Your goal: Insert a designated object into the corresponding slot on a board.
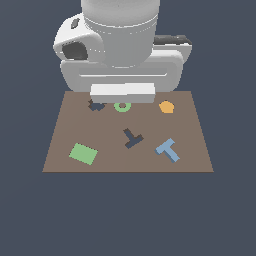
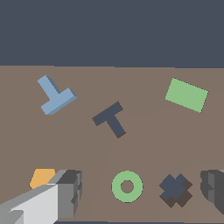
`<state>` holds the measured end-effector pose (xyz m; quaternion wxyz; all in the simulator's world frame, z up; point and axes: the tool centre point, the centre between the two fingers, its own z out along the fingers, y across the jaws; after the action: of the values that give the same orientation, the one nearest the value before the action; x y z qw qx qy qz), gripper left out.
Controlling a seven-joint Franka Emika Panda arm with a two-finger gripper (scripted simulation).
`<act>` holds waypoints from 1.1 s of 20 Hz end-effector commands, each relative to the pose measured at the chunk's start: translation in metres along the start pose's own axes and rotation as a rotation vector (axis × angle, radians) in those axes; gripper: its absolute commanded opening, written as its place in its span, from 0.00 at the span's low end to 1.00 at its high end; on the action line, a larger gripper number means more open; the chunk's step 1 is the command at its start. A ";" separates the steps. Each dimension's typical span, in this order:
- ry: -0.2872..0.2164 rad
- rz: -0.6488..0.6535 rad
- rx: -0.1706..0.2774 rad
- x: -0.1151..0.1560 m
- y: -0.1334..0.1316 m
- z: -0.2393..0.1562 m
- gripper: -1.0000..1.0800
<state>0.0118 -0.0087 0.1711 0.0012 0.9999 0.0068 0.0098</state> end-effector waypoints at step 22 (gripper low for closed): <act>-0.010 -0.343 0.007 0.058 -0.067 0.071 0.96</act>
<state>0.0640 0.0489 0.1099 -0.0003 0.9879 0.1553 0.0053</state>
